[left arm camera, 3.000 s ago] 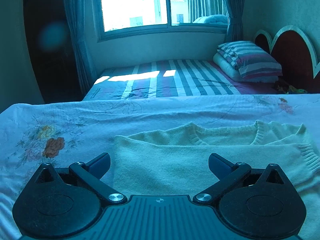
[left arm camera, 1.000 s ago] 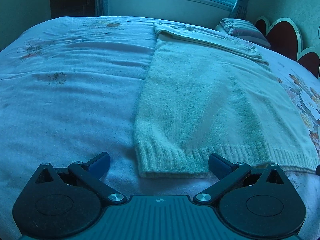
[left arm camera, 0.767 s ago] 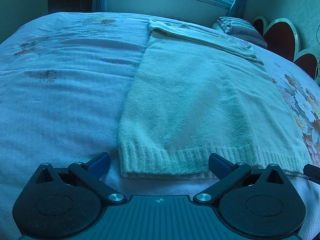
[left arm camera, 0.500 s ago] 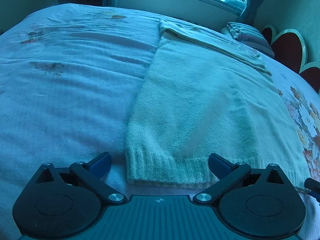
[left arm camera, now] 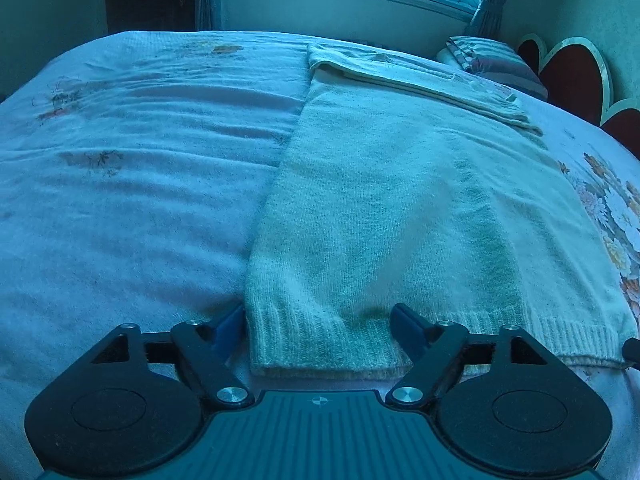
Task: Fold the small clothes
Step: 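Close the left tool on the ribbed hem while the right tool grips the hem, then lift the hem with both tools and fold it over toward the collar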
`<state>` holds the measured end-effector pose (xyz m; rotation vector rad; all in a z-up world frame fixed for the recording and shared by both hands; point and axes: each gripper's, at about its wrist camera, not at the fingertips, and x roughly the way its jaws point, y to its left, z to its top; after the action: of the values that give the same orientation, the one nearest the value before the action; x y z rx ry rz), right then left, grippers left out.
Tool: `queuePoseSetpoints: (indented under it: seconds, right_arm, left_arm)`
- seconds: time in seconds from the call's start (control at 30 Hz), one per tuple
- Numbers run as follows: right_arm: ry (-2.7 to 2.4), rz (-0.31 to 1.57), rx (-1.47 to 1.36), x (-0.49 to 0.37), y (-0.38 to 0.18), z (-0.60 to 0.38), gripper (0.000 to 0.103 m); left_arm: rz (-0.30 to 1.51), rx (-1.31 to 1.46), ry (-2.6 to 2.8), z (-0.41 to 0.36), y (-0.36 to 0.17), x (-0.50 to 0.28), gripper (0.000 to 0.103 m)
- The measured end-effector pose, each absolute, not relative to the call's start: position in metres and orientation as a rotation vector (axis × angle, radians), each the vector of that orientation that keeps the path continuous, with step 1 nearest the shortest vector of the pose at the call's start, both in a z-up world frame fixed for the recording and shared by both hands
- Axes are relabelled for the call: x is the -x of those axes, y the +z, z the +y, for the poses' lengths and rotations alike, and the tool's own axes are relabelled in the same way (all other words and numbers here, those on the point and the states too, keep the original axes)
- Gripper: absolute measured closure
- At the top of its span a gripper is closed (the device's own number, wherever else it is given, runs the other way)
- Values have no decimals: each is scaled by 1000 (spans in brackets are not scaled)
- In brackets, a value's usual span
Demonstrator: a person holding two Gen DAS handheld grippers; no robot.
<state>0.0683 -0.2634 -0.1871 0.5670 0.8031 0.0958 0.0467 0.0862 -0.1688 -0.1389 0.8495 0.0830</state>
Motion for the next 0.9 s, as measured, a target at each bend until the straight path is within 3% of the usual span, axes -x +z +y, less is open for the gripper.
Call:
queuePoseSetpoints:
  seconds: [0.1,0.17,0.23,0.77,0.8,0.83,0.9]
  right_arm:
    - [92,799,-545,-67,-186,-260,94]
    - [93,797,-528,-66,-184,-258,94]
    - [97,792,-508,-66,-181,-256,94]
    - [96,792,-488,-65,-177,-253,94]
    - [98,794,-491,-66,-177,-253,94]
    - [96,795,-495,-66,-177,-253,94]
    - [99,802,-487,-68,-178,-251,94]
  left_arm:
    - [847,141,84,90,-167,-47,37]
    - [845,146,67,92,-166,-47,66]
    - [850,180,33,95,-165,-48,83]
    - [852,213,41,105,-165,-38,83]
    - [858,224,33,106,-165,-39,85]
    - [862,240,18,107,-165,-39,95]
    - [867,250,12,108,-165,-39,95]
